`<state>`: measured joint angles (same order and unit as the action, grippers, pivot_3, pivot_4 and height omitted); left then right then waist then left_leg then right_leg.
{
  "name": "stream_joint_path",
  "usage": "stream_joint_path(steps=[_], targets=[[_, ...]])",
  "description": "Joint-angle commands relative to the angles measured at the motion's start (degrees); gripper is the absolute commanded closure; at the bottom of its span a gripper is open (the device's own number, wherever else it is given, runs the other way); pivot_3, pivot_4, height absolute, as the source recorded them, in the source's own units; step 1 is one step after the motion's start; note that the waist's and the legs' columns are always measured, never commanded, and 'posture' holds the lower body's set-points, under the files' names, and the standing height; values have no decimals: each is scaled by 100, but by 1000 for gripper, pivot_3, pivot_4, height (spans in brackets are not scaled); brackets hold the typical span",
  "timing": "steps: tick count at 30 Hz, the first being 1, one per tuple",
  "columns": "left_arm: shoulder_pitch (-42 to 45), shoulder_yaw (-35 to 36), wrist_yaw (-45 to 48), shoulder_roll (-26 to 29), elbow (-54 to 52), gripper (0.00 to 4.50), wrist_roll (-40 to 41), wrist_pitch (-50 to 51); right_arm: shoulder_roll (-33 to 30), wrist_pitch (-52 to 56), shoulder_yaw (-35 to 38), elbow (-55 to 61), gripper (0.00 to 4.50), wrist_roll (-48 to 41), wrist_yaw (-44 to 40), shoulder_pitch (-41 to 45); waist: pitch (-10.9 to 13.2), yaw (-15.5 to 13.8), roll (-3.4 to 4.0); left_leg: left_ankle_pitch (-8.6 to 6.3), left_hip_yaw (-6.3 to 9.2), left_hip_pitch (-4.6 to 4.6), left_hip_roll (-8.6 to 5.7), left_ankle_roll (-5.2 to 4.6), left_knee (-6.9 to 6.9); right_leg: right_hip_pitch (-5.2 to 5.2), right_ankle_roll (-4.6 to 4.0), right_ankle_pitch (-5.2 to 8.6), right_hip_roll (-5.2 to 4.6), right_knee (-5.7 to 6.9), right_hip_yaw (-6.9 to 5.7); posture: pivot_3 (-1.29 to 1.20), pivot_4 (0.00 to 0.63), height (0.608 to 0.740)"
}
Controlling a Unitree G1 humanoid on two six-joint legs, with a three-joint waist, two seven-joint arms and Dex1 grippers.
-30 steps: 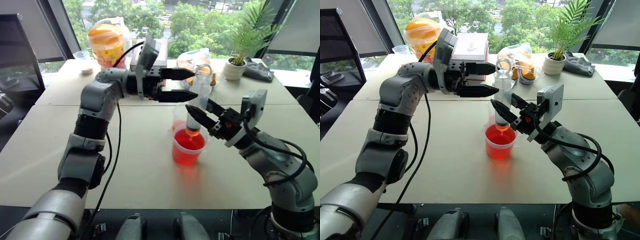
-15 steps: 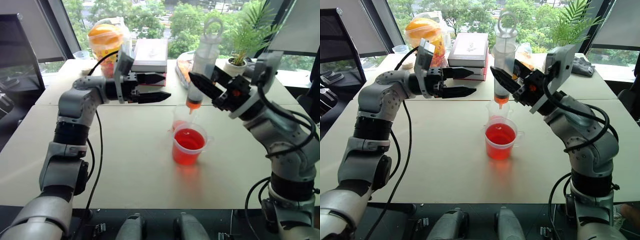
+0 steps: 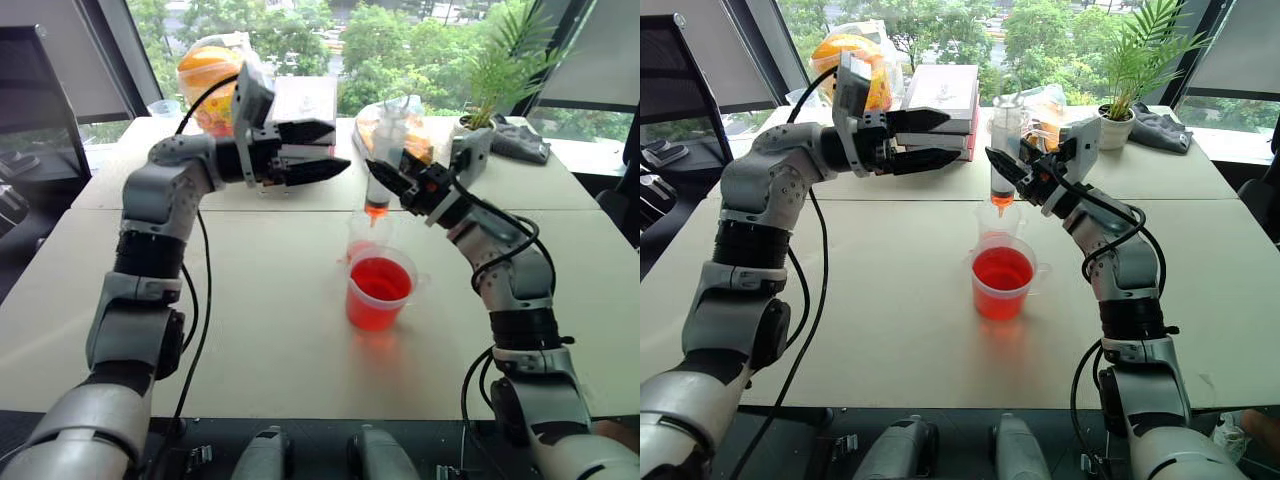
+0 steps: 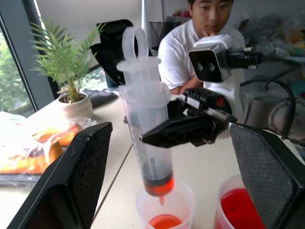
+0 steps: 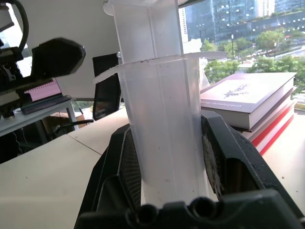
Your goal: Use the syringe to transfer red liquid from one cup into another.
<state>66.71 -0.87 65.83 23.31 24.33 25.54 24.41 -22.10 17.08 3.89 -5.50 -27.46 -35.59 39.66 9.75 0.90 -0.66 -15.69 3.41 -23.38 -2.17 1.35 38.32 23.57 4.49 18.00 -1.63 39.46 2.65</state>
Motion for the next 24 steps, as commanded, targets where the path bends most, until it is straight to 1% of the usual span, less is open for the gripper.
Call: stream_joint_path(steps=[1,5,8,12,13,15,19,20,21,22,24], targets=[[667,25,-46,-328,937,488,-262,-685,79,-123,83,268,3084,33,16,-17,0,0,0,0,0,0,0,0,0,0,0,0,1,1,0,0,150,740],[1346,57,-28,-773,2089,488,-496,-1296,133,-128,56,348,3084,102,37,-120,0,3,0,0,0,-1,0,0,-1,1,0,0,2,0,-1,0,150,740],[1633,66,25,-1028,2760,488,-648,-1622,152,-135,36,384,3084,162,40,-161,0,28,0,0,-3,-1,0,0,-3,3,0,0,2,-1,0,0,150,740],[1793,90,91,-1186,3218,488,-799,-1847,164,-136,24,415,3084,211,43,-185,0,46,0,0,-3,0,1,0,-5,8,0,0,6,4,2,0,150,740],[1818,113,92,-1211,3290,722,-819,-1867,172,-134,26,419,3084,216,42,-185,0,49,0,0,-3,0,1,0,-5,8,0,0,6,6,2,0,150,740],[1853,143,89,-1226,3412,1383,-867,-1922,191,-141,20,424,3084,237,38,-182,0,47,0,0,-3,-1,1,0,-5,10,0,0,6,8,3,0,150,740],[1889,216,121,-1219,3504,3410,-888,-1948,216,-151,13,432,3084,261,21,-167,0,24,0,0,-3,-2,1,0,-5,10,0,0,5,8,3,0,150,740],[1896,240,126,-1217,3513,3790,-891,-1951,223,-148,15,433,3084,266,17,-159,0,23,0,0,-3,-3,1,0,-5,10,0,0,4,8,3,0,150,740],[1902,259,131,-1218,3521,4270,-899,-1953,226,-146,16,434,3084,271,6,-154,0,25,0,0,-3,-4,1,0,-5,11,0,0,4,6,3,0,150,740],[1898,272,150,-1216,3516,4441,-911,-1954,231,-141,16,442,3084,274,-4,-151,0,22,0,0,-3,-3,0,0,-5,10,0,0,5,7,3,0,150,740],[1853,258,209,-1214,3474,4441,-956,-1968,231,-135,21,465,3084,284,-21,-142,0,22,0,0,-3,-3,0,0,-5,10,0,0,5,6,3,0,150,740]])
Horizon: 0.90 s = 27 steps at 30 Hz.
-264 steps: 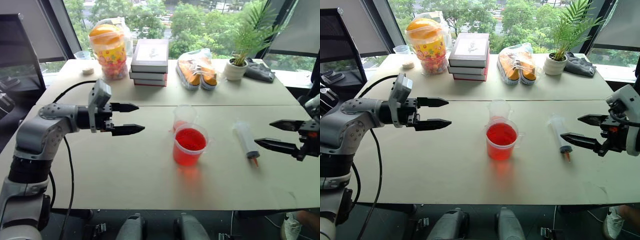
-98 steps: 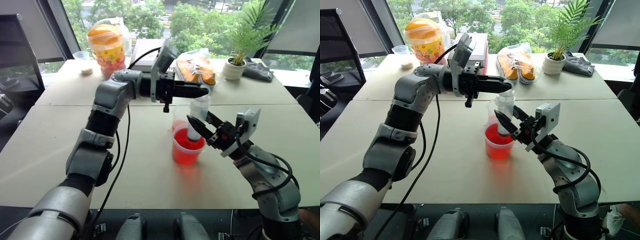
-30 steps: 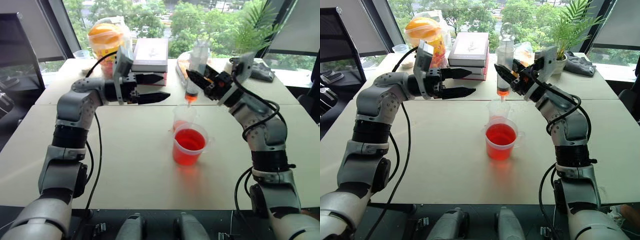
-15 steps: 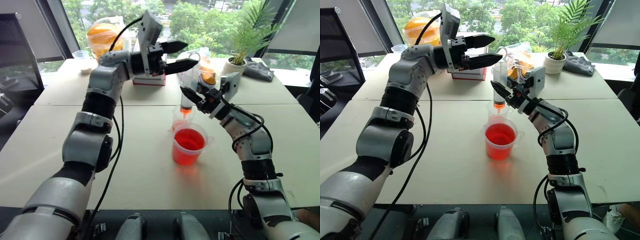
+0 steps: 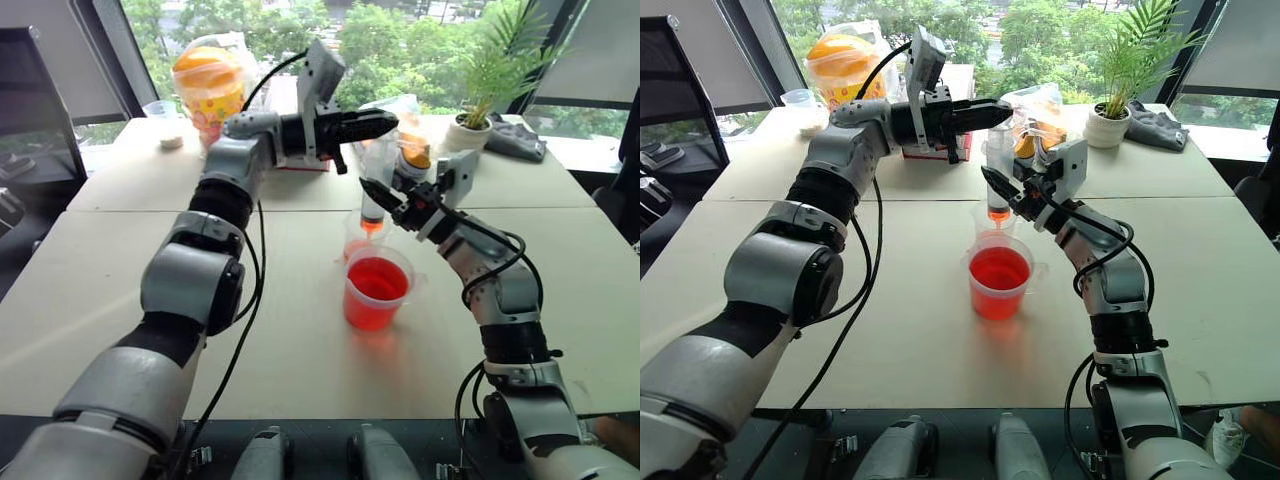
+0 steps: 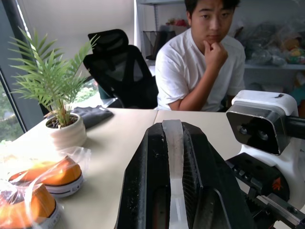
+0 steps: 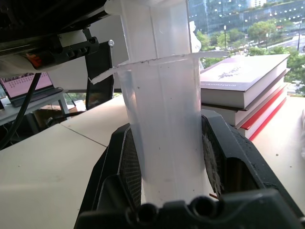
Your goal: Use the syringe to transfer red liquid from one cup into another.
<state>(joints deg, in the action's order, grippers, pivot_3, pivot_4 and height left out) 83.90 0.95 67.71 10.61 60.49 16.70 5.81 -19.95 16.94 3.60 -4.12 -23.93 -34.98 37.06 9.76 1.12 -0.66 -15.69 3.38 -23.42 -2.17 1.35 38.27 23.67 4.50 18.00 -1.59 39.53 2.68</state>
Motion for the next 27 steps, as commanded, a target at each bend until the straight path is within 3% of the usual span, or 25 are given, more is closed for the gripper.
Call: stream_joint_path(steps=[1,27], targets=[[103,57,50,58,-169,4441,-95,-113,14,-115,52,343,3084,-65,-85,123,0,1,0,0,0,0,0,0,0,0,0,0,0,0,0,0,150,740],[-1114,-357,130,-125,-1337,4441,-388,289,-359,1063,678,1312,3084,-735,288,954,0,-7,0,0,1,0,0,1,0,1,0,0,-2,3,1,0,150,740]])
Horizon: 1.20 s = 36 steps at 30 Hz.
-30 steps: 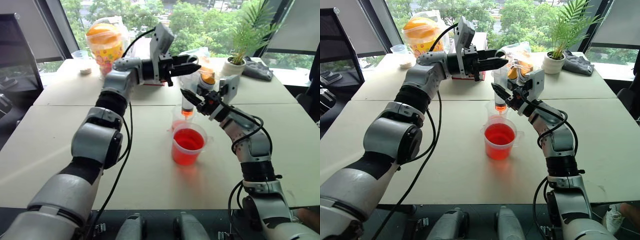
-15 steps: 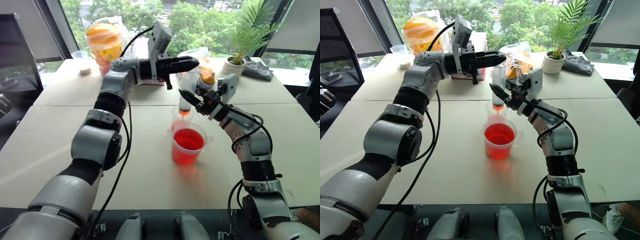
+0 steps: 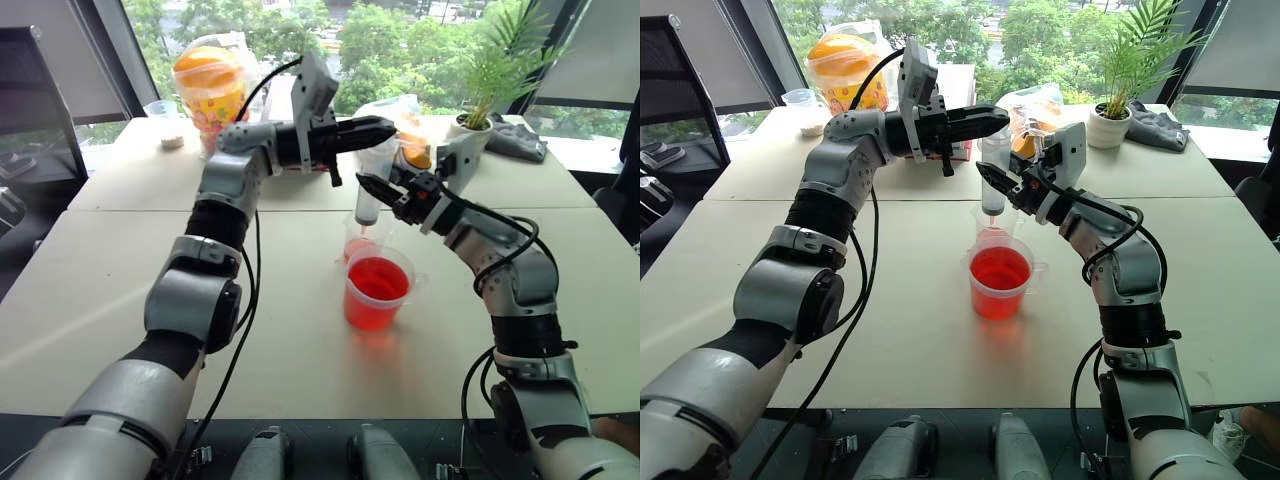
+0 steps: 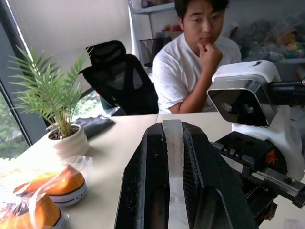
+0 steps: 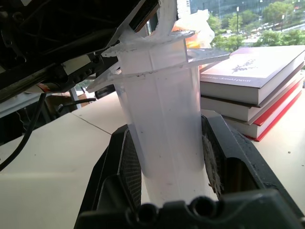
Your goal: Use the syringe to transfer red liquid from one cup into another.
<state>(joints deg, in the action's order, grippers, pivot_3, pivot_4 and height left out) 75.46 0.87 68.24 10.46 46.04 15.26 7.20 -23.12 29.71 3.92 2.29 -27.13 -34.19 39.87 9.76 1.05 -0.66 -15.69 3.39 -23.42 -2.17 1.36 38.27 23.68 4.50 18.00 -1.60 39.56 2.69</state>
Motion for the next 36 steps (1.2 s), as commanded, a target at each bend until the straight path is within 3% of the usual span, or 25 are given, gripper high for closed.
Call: stream_joint_path(steps=[1,10,14,19,20,31,36], targets=[[-281,-348,54,-112,93,4441,-247,162,-41,-182,661,684,3084,-453,226,685,0,1,0,0,0,0,0,0,0,0,0,0,0,0,0,0,150,740],[-53,-28,-86,197,-189,4441,-2,380,49,-327,297,333,3084,-186,5,213,0,6,0,0,0,0,0,0,0,0,0,0,1,0,0,0,150,740],[34,199,-254,390,-273,2839,167,525,48,-414,240,160,3084,-116,-78,148,0,13,0,0,-1,0,0,0,0,1,0,0,1,0,1,0,150,740],[127,403,-401,744,-306,226,247,541,31,-461,220,60,3084,-69,-135,86,0,12,0,0,0,1,0,0,0,1,0,0,1,1,0,0,150,740],[149,440,-374,839,-301,9,273,582,29,-455,217,61,3084,-66,-141,70,0,11,0,0,0,1,0,0,0,1,0,0,1,1,0,0,150,740],[-863,222,177,1395,-1588,9,487,1310,-121,153,541,370,3084,-432,157,405,0,0,1,0,1,0,0,1,1,2,0,0,-3,3,0,0,150,740],[-1623,189,91,1482,-2580,9,728,1928,-1017,2900,1296,212,3084,-940,1464,1849,2,-15,5,1,-2,-8,-1,1,0,15,0,0,-9,8,6,0,150,740]])
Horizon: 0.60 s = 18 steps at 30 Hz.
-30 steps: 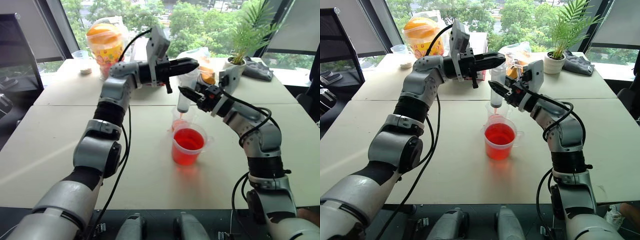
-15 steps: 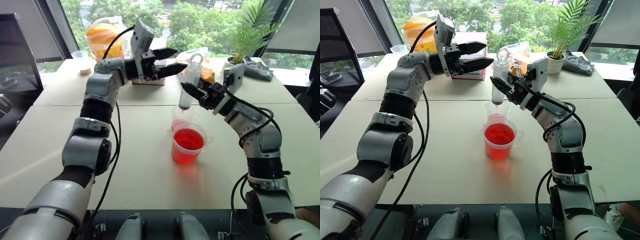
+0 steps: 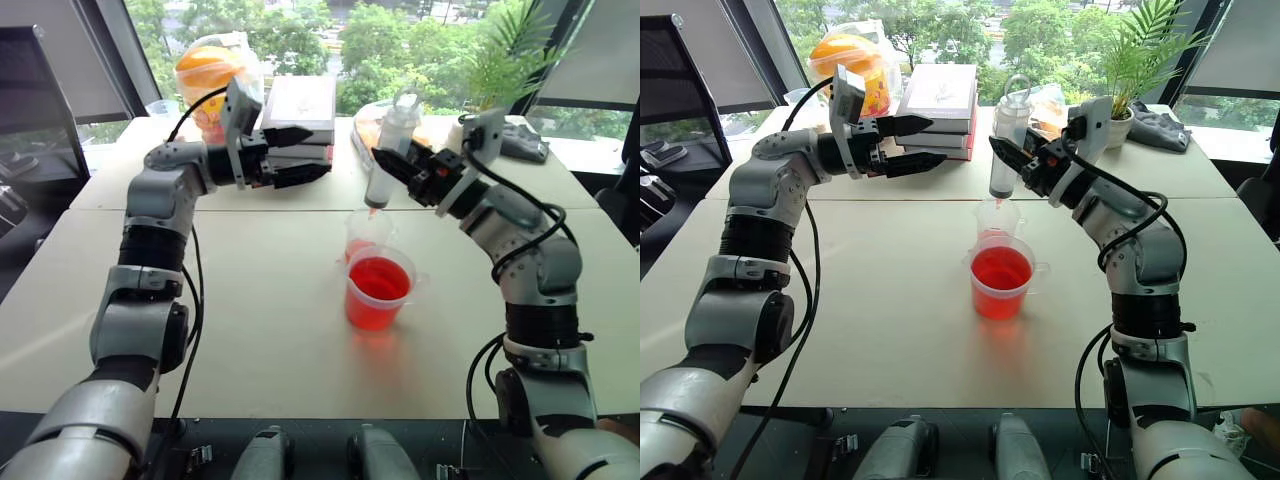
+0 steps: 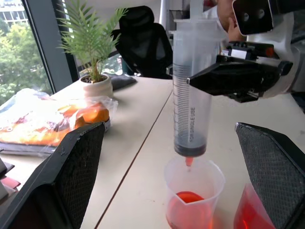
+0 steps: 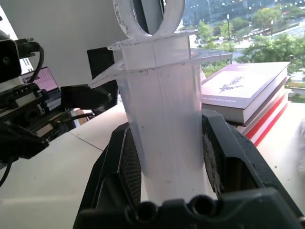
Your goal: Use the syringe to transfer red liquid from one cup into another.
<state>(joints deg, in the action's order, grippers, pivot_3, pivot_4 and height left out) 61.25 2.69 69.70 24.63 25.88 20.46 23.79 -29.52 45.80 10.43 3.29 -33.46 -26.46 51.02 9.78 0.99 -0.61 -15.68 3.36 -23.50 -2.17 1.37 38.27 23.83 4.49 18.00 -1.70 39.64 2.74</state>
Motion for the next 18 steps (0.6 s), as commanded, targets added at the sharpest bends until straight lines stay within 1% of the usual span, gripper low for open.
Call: stream_joint_path(steps=[1,3,6,8,11,14,18], targets=[[-327,6,-105,54,-727,9,258,371,-560,1795,687,-75,3084,-264,865,936,-1,-24,-1,0,2,0,1,0,-4,2,0,0,-1,0,-1,0,150,740],[-568,-15,-183,43,-1017,9,330,508,-1048,2657,486,-405,3084,-75,916,1240,-3,-37,-4,0,8,0,3,0,-10,2,-2,1,0,-3,-5,0,150,740],[-848,-40,-303,24,-1370,9,404,652,-1660,3326,14,-680,3084,165,805,1347,-4,-31,-5,-1,3,0,2,-1,-12,-9,-2,1,-2,-22,-4,0,150,740],[-1014,-89,-400,20,-1544,9,387,695,-1992,3828,-209,-847,3084,193,661,1187,-3,-24,-4,-2,-5,-1,0,-3,-10,-9,-2,0,-5,-23,3,0,150,740],[-1307,-160,-495,42,-1890,9,442,826,-2407,4440,-527,-980,3084,152,384,705,-4,-30,-4,-4,-6,0,1,-6,-12,-9,-1,0,-3,-23,3,0,150,740],[-1507,-174,-595,82,-2119,9,515,934,-2769,4670,-1085,-1246,3084,-23,37,309,-3,-25,-4,-5,-7,-2,1,-8,-12,-9,-1,0,-3,-24,3,0,150,740],[-1679,-189,-678,120,-2348,9,581,1067,-2696,4670,-1235,-1553,3084,69,-128,-2,-3,10,-4,-5,-10,1,1,-8,-8,-9,-1,0,-1,-18,6,0,150,740]])
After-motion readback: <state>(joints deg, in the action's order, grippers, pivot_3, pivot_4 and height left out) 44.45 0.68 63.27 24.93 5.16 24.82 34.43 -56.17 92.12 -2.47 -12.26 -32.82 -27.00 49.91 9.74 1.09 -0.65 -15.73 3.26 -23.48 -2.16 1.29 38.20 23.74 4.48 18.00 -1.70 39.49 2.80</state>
